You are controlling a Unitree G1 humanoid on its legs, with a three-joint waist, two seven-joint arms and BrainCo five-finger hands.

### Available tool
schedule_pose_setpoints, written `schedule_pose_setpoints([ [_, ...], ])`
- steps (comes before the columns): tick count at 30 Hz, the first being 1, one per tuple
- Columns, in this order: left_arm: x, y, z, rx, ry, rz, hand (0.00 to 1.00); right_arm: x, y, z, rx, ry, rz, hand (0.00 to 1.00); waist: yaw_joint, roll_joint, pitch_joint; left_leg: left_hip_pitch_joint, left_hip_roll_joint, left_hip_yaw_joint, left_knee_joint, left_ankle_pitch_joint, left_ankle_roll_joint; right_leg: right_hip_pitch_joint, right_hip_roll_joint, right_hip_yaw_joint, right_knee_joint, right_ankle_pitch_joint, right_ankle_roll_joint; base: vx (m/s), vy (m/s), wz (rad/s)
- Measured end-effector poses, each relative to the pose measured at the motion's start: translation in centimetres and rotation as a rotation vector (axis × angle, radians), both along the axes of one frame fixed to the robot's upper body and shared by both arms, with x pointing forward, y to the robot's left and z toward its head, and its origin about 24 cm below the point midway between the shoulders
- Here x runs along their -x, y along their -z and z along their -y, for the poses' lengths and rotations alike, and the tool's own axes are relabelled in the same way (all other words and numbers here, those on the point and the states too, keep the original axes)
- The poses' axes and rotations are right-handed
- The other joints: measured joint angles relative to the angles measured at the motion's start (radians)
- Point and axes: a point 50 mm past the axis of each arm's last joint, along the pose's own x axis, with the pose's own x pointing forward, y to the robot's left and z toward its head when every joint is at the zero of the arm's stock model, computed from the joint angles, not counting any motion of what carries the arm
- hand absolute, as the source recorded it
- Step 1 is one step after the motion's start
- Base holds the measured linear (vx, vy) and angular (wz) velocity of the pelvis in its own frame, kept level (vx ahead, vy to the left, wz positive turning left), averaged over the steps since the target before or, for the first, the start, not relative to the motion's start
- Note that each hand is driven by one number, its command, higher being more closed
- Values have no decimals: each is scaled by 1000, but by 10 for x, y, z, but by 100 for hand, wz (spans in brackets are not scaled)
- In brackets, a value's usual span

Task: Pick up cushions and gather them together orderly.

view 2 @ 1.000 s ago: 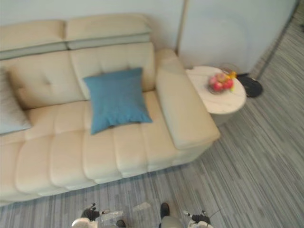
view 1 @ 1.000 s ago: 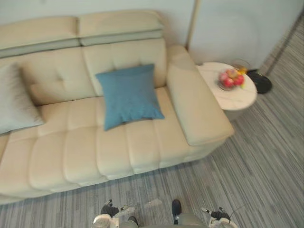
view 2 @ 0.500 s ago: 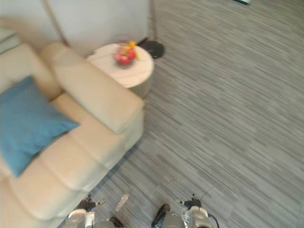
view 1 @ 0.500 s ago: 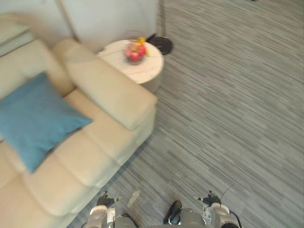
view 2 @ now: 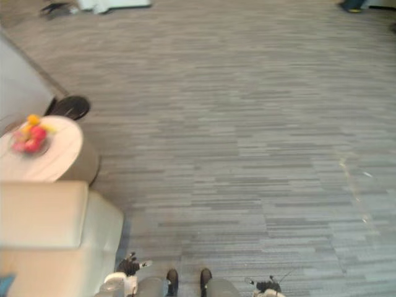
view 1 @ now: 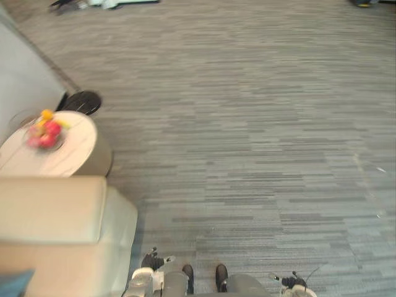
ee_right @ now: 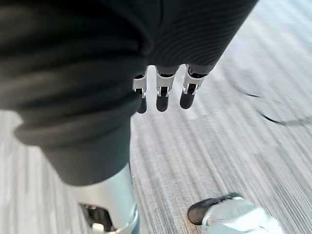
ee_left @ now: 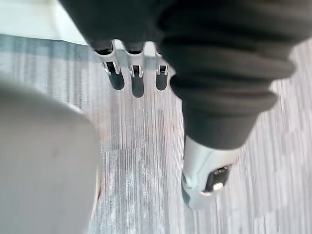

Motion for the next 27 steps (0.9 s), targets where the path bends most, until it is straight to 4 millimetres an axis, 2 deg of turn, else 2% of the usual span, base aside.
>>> schedule_pose_setpoints([
  [1, 1, 0, -2, -5, -2, -6, 0, -2, -1, -1, 3, 3, 14, 0, 0, -9, 1, 18, 1, 54, 0, -1, 2, -32, -44, -36, 85, -1, 24, 135, 98, -119],
  [3, 2, 1, -4, -10, -1, -15, 0, -5, -2, -1, 6, 0, 28, 0, -2, -13, 3, 55, 10, 118, 2, -12, 20, -51, -112, -105, 188, 1, 33, 142, 24, -113],
  [4, 3, 1, -6, -16, -2, -21, 0, -5, -3, -1, 7, -1, 31, 0, -9, -12, 3, 71, 23, 143, 1, -15, 20, -50, -138, -159, 191, -1, 30, 139, -43, -99],
  [6, 2, 0, -12, -31, -3, -23, 0, -9, -3, -2, 5, -5, 40, 0, -15, -10, 3, 89, 51, 176, -15, -16, 19, -67, -161, -252, 150, -2, 27, 129, -124, -97],
  [8, 0, -1, -12, -34, 0, -19, 0, -14, -5, -2, 7, -10, 52, 0, -16, -4, 1, 121, 84, 194, -70, -33, -13, -109, -145, -311, 83, 6, 31, 177, -246, -114],
  [10, -2, 0, -10, -40, 36, -34, 0, -20, -5, -5, 0, -21, 59, 0, -28, -18, 3, 160, 102, 231, -136, -30, -61, -169, -142, -342, -46, 90, 26, 205, -300, -93],
  [11, -3, 0, -9, -39, 46, -34, 0, -20, -5, -4, 0, -21, 56, 0, -29, -18, 6, 180, 107, 248, -154, -27, -80, -176, -146, -368, -81, 145, 10, 240, -316, -63],
  [12, -1, 1, -6, -32, 48, -41, 0, -19, -5, -1, 7, -20, 46, 0, -32, -9, 10, 217, 126, 256, -182, -13, -107, -160, -126, -409, -84, 176, -43, 285, -321, -47],
  [13, -4, 1, -1, -23, 61, -34, 0, -18, -4, 0, 9, -21, 38, 0, -39, 5, 8, 221, 140, 248, -188, 10, -136, -168, -111, -405, -44, 138, -58, 300, -323, -40],
  [14, -5, 1, 1, -21, 72, -31, 0, -17, -4, 1, 10, -17, 38, 0, -39, 6, 9, 234, 144, 244, -187, 22, -156, -181, -108, -394, -1, 102, -73, 305, -336, -32],
  [15, -4, 1, 2, -18, 73, -34, 0, -16, -4, 3, 12, -8, 33, 0, -40, 13, 9, 245, 159, 239, -170, 25, -163, -184, -98, -386, 35, 68, -82, 309, -366, -40],
  [16, -3, 2, 3, -20, 75, -37, 0, -12, -4, 6, 17, -3, 25, 0, -40, 22, 4, 218, 205, 208, -45, 23, -166, -163, -66, -368, 40, 28, -81, 375, -443, -43],
  [17, -3, 1, 2, -20, 70, -34, 0, -9, -3, 5, 13, -1, 20, 0, -40, 24, 5, 140, 259, 148, 166, 46, -178, -122, -34, -357, 2, 20, -92, 326, -363, -48],
  [18, 0, 2, 2, -11, 37, -30, 0, -9, -2, 2, 5, 6, 22, 0, -35, 31, 8, 56, 309, 83, 389, 80, -142, -70, 3, -338, -40, 21, -104, 264, -258, -43],
  [19, 2, 2, 2, -5, 24, -28, 0, -9, -3, 2, 6, 6, 23, 0, -33, 36, 8, 23, 327, 62, 489, 82, -123, -46, 20, -329, -57, 20, -110, 324, -234, -72],
  [20, 2, 0, -2, -12, -3, -8, 0, -8, -3, 2, 6, 8, 25, 0, -20, 40, 10, -52, 344, 7, 705, 66, -106, 17, 54, -292, -86, 10, -139, 318, -191, -77],
  [21, 3, 0, -2, -14, -6, -6, 0, -8, -2, 1, 5, 10, 25, 0, -16, 37, 12, -87, 334, -18, 773, 52, -118, 53, 64, -270, -98, 2, -152, 389, -170, -102],
  [23, -3, -4, -3, -23, 5, 35, 0, -10, -2, -3, -13, 25, 38, 0, -6, 27, 18, -187, 287, -20, 787, 8, -107, 140, 74, -199, -148, -15, -159, 365, -56, -91],
  [25, -9, -7, -1, -24, 7, 64, 0, -12, -2, -6, -28, 47, 50, 0, 3, 27, 15, -254, 256, 25, 677, -20, -73, 193, 73, -138, -190, -10, -149, 359, 16, -88],
  [27, -14, -9, 3, -15, 15, 91, 0, -15, -2, -8, -40, 73, 63, 0, 19, 23, 15, -293, 167, 33, 375, -14, -73, 250, 49, -69, -241, -16, -131, 403, 109, -97],
])
